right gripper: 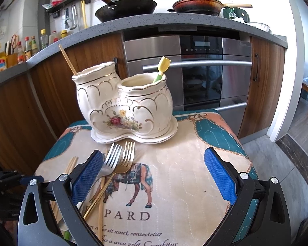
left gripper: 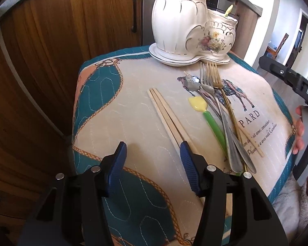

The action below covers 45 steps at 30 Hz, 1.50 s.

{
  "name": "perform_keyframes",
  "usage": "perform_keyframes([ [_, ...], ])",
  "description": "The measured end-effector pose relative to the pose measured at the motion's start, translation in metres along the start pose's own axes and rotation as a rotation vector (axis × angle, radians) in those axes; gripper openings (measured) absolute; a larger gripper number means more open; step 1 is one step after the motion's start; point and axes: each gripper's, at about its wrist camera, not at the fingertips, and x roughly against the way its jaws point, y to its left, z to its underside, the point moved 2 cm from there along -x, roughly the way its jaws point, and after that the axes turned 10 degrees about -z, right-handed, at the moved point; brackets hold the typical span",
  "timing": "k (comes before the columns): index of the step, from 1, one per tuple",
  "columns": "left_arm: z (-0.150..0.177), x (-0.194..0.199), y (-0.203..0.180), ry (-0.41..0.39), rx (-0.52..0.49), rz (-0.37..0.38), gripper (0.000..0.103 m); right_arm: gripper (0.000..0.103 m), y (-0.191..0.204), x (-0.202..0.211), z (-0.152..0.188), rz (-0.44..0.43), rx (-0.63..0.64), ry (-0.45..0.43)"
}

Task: Organize utensils
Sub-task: 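Grasp another wooden chopstick with the left tool while the right tool grasps a gold fork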

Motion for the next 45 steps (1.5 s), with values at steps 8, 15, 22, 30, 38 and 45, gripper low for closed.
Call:
perform_keyframes([
  [8, -0.002, -0.003, 0.001, -0.003, -0.019, -0.047, 0.054, 0.098, 0.002, 0.001, 0.000, -0.001, 0.008, 0.000],
  [15, -0.009, -0.007, -0.009, 0.010, -0.041, -0.041, 0.054, 0.098, 0.003, 0.000, 0.000, -0.004, 0.009, 0.002],
  [22, -0.008, -0.012, -0.006, 0.012, -0.056, -0.049, 0.054, 0.098, 0.004, 0.001, 0.002, 0.004, 0.023, 0.004],
  [30, -0.012, -0.012, -0.012, -0.006, -0.138, -0.030, 0.005, 0.098, 0.006, -0.002, 0.003, -0.015, 0.023, 0.028],
  [38, -0.009, -0.008, -0.002, -0.043, -0.086, -0.005, 0.004, 0.090, 0.023, -0.017, 0.014, -0.077, 0.068, 0.149],
  [45, -0.014, -0.001, 0.012, -0.111, -0.005, 0.040, 0.004, 0.043, 0.033, -0.045, 0.028, -0.132, 0.034, 0.273],
])
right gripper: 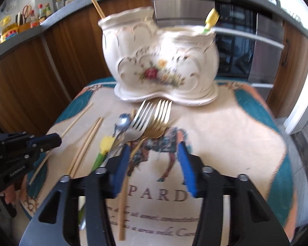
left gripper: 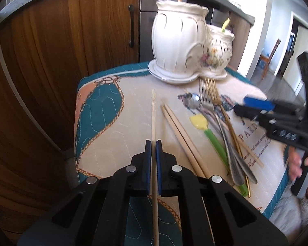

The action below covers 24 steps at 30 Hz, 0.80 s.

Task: Organize utensils
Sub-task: 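Grasp another wooden chopstick with the left tool while the right tool grasps a gold fork, then lift the chopstick with the left tool while the right tool carries the gold fork above the pot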

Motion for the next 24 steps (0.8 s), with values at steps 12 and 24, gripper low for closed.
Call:
perform_keyframes([
  [12, -0.002, -0.004, 0.004, -0.027, 0.033, 0.064, 0.004, 0.015, 0.006, -0.034, -0.003, -0.105, -0.129, 0.055],
  [24, 0.000, 0.002, 0.008, -0.050, 0.051, 0.078, 0.004, 0.006, 0.000, 0.004, 0.000, -0.195, -0.205, -0.031],
])
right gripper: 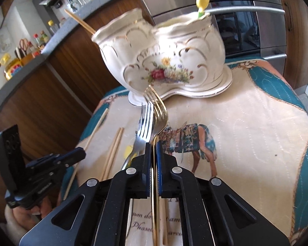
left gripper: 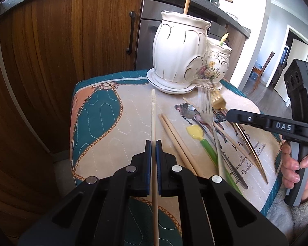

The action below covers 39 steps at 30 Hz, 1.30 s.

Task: Organize utensils
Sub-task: 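Lift the chopstick with the left tool while the right tool carries the gold fork above the pot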

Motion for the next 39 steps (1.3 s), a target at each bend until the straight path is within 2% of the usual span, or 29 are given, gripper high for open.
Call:
perform_keyframes([
  [9, -0.006, 0.014, 0.003, -0.067, 0.040, 0.047, 0.004, 0.006, 0.012, 0.038, -0.016, -0.050, 0.054, -0.153],
  [13, -0.011, 0.026, 0.004, -0.119, 0.059, 0.086, 0.004, 0.006, 0.023, 0.052, -0.018, -0.042, 0.121, -0.223],
  [25, -0.022, 0.044, 0.010, -0.208, 0.115, 0.161, 0.004, 0.006, 0.058, 0.086, -0.020, 0.021, 0.320, -0.406],
  [29, -0.037, 0.057, 0.017, -0.294, 0.148, 0.189, 0.004, 0.006, 0.069, 0.094, -0.027, 0.055, 0.365, -0.445],
  [34, -0.070, 0.064, 0.020, -0.366, 0.164, 0.204, 0.004, 0.006, 0.084, 0.101, -0.060, 0.080, 0.399, -0.501],
  [39, -0.106, 0.071, 0.016, -0.465, 0.157, 0.206, 0.004, 0.006, 0.083, 0.108, -0.090, 0.090, 0.401, -0.566],
])
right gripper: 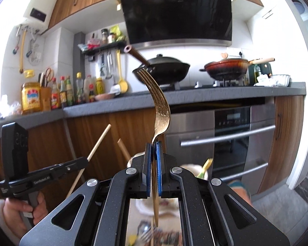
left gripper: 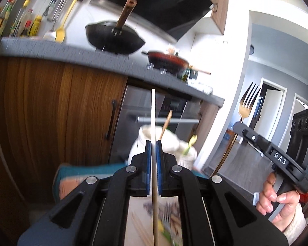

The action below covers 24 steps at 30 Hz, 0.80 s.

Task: Organize utensils
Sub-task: 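Lift the chopstick with the left tool while the right tool carries the gold fork above the pot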

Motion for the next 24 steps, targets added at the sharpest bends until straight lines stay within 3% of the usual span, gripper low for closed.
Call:
perform_keyframes([
  [8, -0.046, -0.054, -0.004, -0.078, 0.009, 0.004, 0.004, 0.006, -0.038, -0.026, -0.028, 0.018, -0.057, -0.059],
  [14, -0.066, -0.101, 0.003, -0.099, 0.083, 0.046, 0.004, 0.006, -0.059, -0.039, -0.031, 0.022, -0.090, -0.097],
  [24, -0.064, -0.156, -0.002, -0.074, 0.077, 0.051, 0.004, 0.006, -0.085, -0.053, -0.017, 0.030, -0.160, -0.095],
])
